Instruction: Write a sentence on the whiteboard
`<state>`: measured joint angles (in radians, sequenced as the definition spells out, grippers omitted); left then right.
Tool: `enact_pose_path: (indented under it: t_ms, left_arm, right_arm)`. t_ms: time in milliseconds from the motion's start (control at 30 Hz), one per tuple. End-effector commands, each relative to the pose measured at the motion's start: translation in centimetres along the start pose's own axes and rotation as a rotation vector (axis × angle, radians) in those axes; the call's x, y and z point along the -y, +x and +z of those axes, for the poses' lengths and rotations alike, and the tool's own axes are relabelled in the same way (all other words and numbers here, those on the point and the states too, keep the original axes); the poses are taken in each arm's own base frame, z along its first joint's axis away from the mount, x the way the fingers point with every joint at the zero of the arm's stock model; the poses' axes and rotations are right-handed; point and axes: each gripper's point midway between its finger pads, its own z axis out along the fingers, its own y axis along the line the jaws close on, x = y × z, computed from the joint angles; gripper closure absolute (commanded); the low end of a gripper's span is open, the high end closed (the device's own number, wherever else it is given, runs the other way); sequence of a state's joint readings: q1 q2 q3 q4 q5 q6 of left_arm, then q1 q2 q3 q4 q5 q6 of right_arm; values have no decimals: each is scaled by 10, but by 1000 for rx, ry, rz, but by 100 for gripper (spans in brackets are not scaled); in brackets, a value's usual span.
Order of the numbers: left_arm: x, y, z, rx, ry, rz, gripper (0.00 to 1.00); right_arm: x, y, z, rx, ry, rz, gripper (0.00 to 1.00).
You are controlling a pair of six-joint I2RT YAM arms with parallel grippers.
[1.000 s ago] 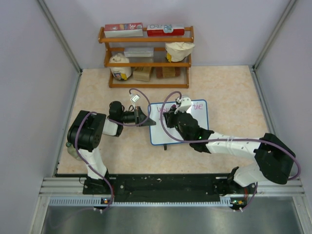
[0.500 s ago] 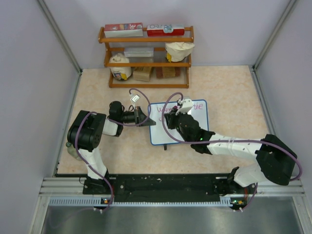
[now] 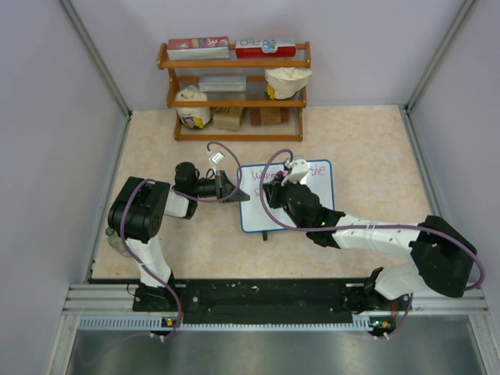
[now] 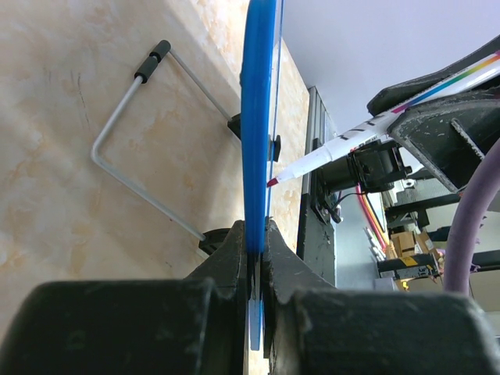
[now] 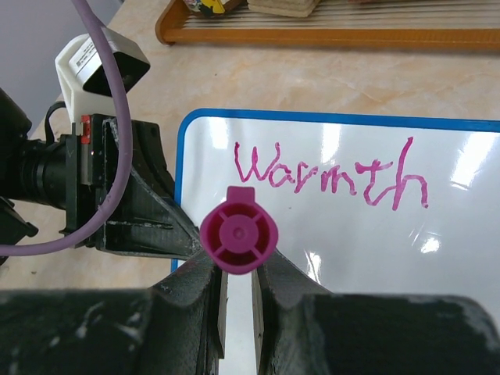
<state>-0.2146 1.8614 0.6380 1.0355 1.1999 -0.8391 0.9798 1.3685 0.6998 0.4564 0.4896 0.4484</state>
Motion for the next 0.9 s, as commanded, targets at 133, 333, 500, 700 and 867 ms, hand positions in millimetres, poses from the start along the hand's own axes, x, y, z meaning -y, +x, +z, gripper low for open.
enact_pose_path:
  t_ms: [133, 333, 500, 700, 867]
  left_arm:
    - [0, -6, 1, 14, 2, 17, 100]
    - [1, -5, 1, 12, 4, 16, 100]
    - [1, -5, 1, 11, 3, 14, 100]
    - [0, -6, 1, 13, 3, 17, 100]
    - [0, -6, 1, 13, 3, 17, 100]
  right_arm:
    - [-14, 4, 4, -12, -44, 13, 100]
    - [-11, -5, 6, 13, -13, 47, 100]
    - [-13, -17, 4, 46, -46, 97, 100]
    - [-8, -35, -4, 96, -117, 189, 100]
    - [9, -41, -4, 108, -64, 175, 100]
